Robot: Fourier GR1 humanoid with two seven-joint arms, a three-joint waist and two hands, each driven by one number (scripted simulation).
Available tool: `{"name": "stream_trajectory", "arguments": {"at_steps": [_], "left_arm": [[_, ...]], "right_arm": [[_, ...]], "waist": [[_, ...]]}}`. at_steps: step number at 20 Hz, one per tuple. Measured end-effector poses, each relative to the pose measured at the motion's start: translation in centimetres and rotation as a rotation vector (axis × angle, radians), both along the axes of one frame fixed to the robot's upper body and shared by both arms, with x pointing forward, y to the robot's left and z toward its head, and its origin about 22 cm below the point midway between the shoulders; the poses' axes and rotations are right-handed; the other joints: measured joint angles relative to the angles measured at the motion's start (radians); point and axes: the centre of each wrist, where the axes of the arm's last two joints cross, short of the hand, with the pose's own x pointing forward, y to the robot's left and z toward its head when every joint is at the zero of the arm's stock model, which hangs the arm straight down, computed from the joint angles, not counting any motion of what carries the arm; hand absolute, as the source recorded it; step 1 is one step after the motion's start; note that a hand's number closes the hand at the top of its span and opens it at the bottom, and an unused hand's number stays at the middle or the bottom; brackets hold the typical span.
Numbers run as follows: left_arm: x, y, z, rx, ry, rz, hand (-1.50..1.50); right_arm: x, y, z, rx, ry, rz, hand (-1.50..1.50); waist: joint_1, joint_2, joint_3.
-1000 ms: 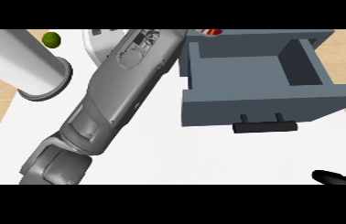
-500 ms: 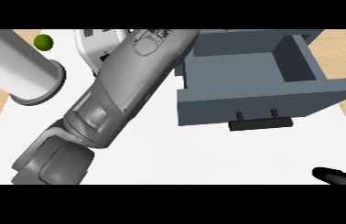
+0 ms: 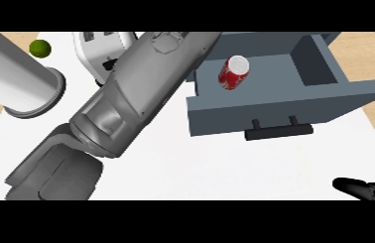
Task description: Pick up the can, place it into the drawer and close the drawer
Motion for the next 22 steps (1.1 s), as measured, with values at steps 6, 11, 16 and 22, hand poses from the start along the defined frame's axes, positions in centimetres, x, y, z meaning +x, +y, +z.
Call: {"name": "stream_trajectory", "arguments": {"at_steps": [6,11,16,22], "left_arm": [[0.3,0.2,-0.6,-0.006,-0.017,0.048,-1.50],[0.4,0.1,-0.1,-0.033,-0.020,0.056,-1.50],[0.4,0.2,0.0,-0.079,-0.009,0.058,-1.50],[0.4,0.1,0.3,-0.126,-0.007,0.052,-1.50]], "right_arm": [[0.7,0.0,0.8,-0.064,-0.027,0.006,-1.50],[1.6,0.1,1.2,-0.176,-0.058,0.025,-1.50],[2.5,0.9,1.9,-0.345,-0.096,0.030,-1.50],[4.9,1.9,1.2,-0.553,-0.102,0.009,-1.50]], "waist": [[-0.008,0.006,0.000],[-0.005,0.009,0.000],[-0.001,0.011,-0.001],[0.022,0.010,-0.001]]}}
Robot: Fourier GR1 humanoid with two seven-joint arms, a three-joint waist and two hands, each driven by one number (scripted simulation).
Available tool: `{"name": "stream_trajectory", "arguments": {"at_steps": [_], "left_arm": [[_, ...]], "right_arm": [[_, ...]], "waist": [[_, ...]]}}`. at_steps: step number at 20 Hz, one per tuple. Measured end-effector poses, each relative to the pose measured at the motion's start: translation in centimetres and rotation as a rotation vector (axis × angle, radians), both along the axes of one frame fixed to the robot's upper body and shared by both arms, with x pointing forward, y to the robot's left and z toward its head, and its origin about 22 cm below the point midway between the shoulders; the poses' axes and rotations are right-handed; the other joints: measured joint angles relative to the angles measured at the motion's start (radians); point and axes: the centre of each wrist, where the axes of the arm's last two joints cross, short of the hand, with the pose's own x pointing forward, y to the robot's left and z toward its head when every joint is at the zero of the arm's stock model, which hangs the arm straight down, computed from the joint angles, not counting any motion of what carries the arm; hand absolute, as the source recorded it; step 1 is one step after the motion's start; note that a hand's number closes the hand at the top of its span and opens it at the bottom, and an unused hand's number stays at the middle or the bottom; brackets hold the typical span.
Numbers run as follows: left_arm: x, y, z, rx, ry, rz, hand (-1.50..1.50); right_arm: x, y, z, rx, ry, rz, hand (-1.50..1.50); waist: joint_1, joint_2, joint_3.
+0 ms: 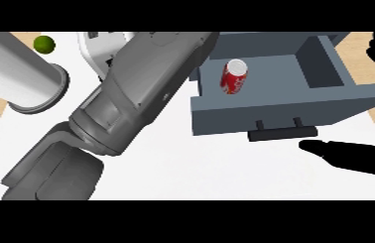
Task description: Pick up the can, place it into the drawer and close the drawer
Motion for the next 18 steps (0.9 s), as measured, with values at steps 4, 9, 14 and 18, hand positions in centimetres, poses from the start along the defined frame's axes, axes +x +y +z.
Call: {"name": "stream_trajectory", "arguments": {"at_steps": [4,9,14,18], "left_arm": [[-0.1,-0.2,0.2,0.006,-0.016,0.002,-1.50],[0.1,0.0,0.2,0.025,-0.027,0.007,-1.50],[0.3,0.5,0.9,0.027,-0.028,-0.004,-1.50],[0.6,1.2,0.9,0.013,-0.017,-0.009,-1.50]], "right_arm": [[2.3,1.4,-1.0,-0.127,-0.003,-0.014,-1.50],[5.3,3.2,-3.6,-0.253,0.015,-0.037,-1.50],[8.1,4.4,-6.2,-0.378,0.036,-0.073,-1.50],[10.4,5.5,-8.3,-0.446,0.034,-0.092,-1.50]], "waist": [[0.020,-0.002,0.000],[0.045,-0.008,-0.001],[0.066,-0.014,-0.001],[0.080,-0.018,-0.001]]}}
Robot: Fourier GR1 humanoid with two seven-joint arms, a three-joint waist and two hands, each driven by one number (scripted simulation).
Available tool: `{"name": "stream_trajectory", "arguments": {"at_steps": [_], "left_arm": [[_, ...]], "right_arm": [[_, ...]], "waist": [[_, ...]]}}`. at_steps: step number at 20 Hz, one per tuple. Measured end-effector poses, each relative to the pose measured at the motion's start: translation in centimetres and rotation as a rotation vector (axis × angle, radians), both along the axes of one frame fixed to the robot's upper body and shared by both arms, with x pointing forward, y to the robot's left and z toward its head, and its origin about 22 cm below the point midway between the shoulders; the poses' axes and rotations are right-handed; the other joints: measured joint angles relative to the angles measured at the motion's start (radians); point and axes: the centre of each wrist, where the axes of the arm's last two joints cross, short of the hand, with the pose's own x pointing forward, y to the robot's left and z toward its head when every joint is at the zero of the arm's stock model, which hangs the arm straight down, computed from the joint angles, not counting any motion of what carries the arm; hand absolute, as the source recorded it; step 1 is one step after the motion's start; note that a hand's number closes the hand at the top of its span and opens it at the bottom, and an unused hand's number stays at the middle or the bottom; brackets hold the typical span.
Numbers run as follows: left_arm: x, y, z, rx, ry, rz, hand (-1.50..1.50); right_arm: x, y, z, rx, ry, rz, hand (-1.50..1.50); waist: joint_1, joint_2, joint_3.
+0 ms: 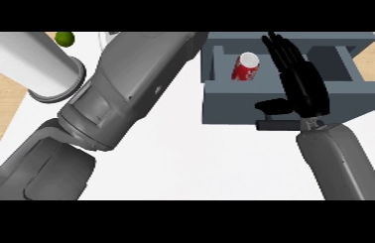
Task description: Pick up the can, place it into the drawer and close the drawer
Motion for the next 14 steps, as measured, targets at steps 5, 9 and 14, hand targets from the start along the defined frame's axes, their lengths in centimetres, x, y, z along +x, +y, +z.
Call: {"name": "stream_trajectory", "arguments": {"at_steps": [5,9,14], "left_arm": [[0.6,1.7,0.1,-0.002,0.001,0.020,-1.50],[1.0,3.2,0.3,0.003,0.000,0.028,-1.50],[1.2,4.9,0.0,0.005,0.013,0.027,-1.50]], "right_arm": [[2.8,1.3,-2.2,-0.042,-0.015,-0.033,-1.50],[5.0,1.6,-3.4,-0.067,-0.044,-0.078,-1.50],[7.2,2.2,-3.8,-0.077,-0.101,-0.142,-1.50]], "waist": [[0.016,-0.003,0.000],[0.030,-0.003,0.000],[0.049,-0.006,0.000]]}}
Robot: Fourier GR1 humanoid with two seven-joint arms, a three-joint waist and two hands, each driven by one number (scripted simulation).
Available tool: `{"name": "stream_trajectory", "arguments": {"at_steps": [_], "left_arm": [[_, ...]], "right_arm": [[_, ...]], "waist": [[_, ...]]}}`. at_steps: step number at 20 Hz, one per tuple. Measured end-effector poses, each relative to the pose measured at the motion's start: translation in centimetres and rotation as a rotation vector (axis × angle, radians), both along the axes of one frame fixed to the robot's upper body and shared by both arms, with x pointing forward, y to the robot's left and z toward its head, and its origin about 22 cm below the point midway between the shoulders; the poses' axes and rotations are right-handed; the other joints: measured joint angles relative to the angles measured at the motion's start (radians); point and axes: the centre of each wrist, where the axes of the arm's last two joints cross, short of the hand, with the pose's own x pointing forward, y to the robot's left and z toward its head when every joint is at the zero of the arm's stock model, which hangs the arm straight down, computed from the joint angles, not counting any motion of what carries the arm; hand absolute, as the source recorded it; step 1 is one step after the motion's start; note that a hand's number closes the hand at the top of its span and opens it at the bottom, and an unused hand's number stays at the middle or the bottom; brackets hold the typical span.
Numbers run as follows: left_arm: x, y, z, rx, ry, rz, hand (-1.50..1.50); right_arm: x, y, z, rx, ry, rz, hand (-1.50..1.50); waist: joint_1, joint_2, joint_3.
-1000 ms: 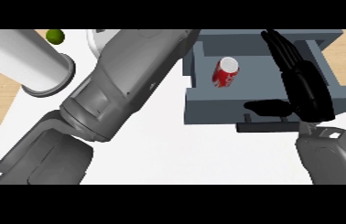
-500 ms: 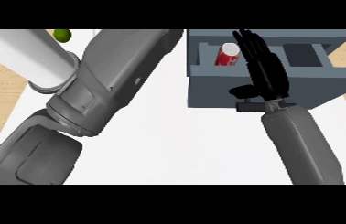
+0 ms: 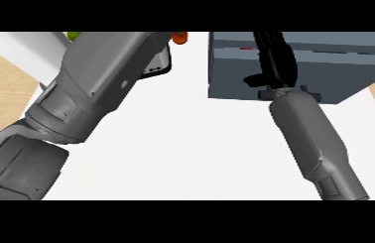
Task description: Pick up the can, place it into the drawer and close the drawer
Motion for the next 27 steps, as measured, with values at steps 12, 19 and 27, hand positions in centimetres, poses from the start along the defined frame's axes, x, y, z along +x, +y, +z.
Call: {"name": "stream_trajectory", "arguments": {"at_steps": [12,19,27], "left_arm": [[-0.2,3.4,-0.6,0.006,0.007,0.001,-1.50],[-0.6,5.0,-0.7,0.009,0.009,-0.012,-1.50],[-1.1,7.4,-1.3,0.005,0.012,-0.022,-1.50]], "right_arm": [[4.2,0.7,3.1,-0.055,-0.061,-0.059,-1.50],[5.2,0.5,4.2,-0.082,-0.045,-0.058,-1.50],[6.0,0.8,7.4,0.038,-0.080,0.014,-1.50]], "waist": [[0.032,0.007,0.000],[0.044,0.017,0.004],[0.044,-0.002,-0.004]]}}
